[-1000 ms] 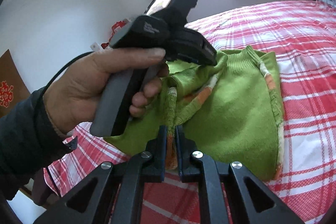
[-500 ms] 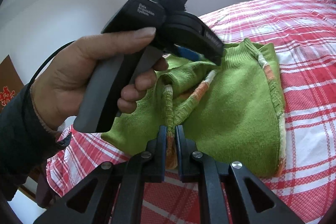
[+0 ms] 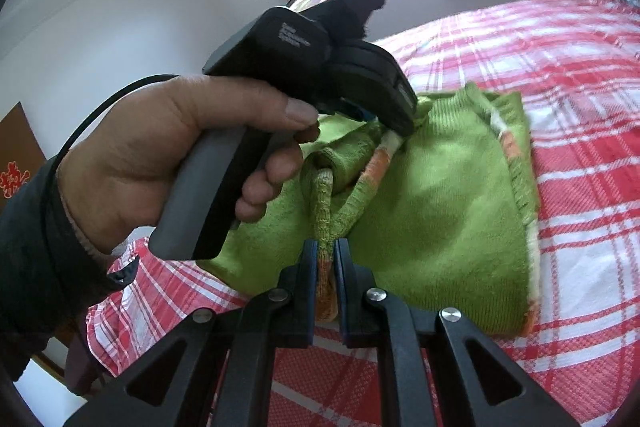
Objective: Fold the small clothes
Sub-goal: 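Fold the held side edge over the sweater middle with both tools, then open both grippers and release the folded side onto the sweater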
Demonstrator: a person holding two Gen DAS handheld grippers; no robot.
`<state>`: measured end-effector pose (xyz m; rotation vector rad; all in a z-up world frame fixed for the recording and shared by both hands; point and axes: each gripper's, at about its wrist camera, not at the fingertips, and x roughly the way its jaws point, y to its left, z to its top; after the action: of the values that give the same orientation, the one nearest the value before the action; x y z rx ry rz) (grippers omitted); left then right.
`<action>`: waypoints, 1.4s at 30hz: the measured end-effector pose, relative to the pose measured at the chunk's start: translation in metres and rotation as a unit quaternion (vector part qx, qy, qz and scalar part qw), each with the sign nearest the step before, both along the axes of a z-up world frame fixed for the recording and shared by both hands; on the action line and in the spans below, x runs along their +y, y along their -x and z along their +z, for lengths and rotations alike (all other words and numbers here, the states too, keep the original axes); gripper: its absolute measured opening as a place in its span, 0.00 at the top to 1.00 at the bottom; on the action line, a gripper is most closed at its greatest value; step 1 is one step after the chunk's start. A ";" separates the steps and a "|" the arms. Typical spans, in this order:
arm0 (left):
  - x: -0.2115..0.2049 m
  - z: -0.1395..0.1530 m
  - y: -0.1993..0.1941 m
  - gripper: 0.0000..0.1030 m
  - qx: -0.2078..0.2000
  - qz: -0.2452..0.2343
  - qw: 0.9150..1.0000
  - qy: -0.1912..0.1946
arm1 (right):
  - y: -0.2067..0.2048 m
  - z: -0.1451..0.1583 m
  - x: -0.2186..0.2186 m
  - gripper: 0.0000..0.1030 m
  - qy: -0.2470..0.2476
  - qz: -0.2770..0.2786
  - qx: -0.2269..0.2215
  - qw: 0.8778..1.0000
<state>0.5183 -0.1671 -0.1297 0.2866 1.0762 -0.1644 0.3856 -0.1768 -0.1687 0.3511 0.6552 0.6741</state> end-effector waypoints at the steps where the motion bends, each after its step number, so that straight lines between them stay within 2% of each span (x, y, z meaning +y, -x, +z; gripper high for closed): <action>1: 0.003 0.009 0.000 0.89 -0.007 0.005 1.000 0.017 | 0.002 0.002 -0.003 0.93 -0.004 -0.002 -0.003 1.000; 6: -0.002 0.037 -0.001 0.89 -0.023 0.001 0.997 0.071 | 0.002 0.013 -0.034 0.93 -0.038 -0.036 -0.012 0.999; 12: -0.020 0.031 -0.009 0.89 -0.010 -0.004 0.993 0.117 | 0.002 0.010 -0.059 0.93 -0.049 -0.067 -0.006 0.997; 17: -0.037 0.013 -0.009 0.89 0.004 -0.013 0.992 0.126 | 0.006 -0.006 -0.070 0.93 -0.052 -0.085 0.015 0.995; 23: -0.051 0.005 -0.005 0.88 0.000 -0.032 0.992 0.126 | 0.010 -0.007 -0.077 0.93 -0.052 -0.099 0.024 0.993; 25: -0.052 0.012 0.002 0.87 -0.004 -0.053 0.987 0.150 | 0.010 -0.011 -0.082 0.93 -0.057 -0.101 0.031 0.993; 26: -0.050 0.018 0.007 0.81 -0.011 -0.060 0.986 0.158 | 0.010 -0.013 -0.083 0.93 -0.058 -0.103 0.035 0.992; 28: -0.044 0.031 0.019 0.61 -0.033 -0.075 0.983 0.166 | 0.010 -0.014 -0.084 0.93 -0.055 -0.103 0.037 0.992; 30: -0.029 0.045 0.039 0.30 -0.081 -0.076 0.982 0.150 | 0.012 -0.016 -0.083 0.93 -0.052 -0.102 0.041 0.993; 32: -0.009 0.050 0.058 0.21 -0.124 -0.066 0.982 0.125 | 0.010 -0.019 -0.087 0.92 -0.062 -0.109 0.048 0.991; 34: 0.013 0.049 0.071 0.20 -0.146 -0.059 0.982 0.107 | 0.010 -0.022 -0.094 0.92 -0.084 -0.110 0.058 0.989; 35: 0.024 0.046 0.076 0.20 -0.154 -0.049 0.982 0.095 | 0.010 -0.024 -0.100 0.81 -0.096 -0.123 0.066 0.986; 36: 0.042 0.043 0.086 0.20 -0.167 -0.035 0.982 0.085 | 0.010 -0.025 -0.104 0.52 -0.104 -0.132 0.070 0.983; 37: 0.055 0.039 0.092 0.20 -0.174 -0.026 0.981 0.080 | 0.012 -0.026 -0.108 0.39 -0.116 -0.137 0.068 0.981; 38: 0.063 0.037 0.097 0.19 -0.177 -0.019 0.981 0.076 | 0.016 -0.023 -0.113 0.31 -0.130 -0.149 0.054 0.979; 40: 0.087 0.028 0.110 0.12 -0.183 0.002 0.980 0.074 | 0.023 -0.012 -0.117 0.31 -0.135 -0.161 0.019 0.978; 41: 0.096 0.023 0.114 0.06 -0.181 0.012 0.981 0.075 | 0.022 -0.005 -0.115 0.31 -0.128 -0.161 0.010 0.979; 42: 0.104 0.017 0.117 0.05 -0.177 0.021 0.981 0.077 | 0.019 0.000 -0.111 0.32 -0.114 -0.161 0.009 0.980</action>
<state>0.4013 -0.0626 -0.1128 0.1454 0.7118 -0.1524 0.3667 -0.2876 -0.1683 0.6605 0.5228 0.4366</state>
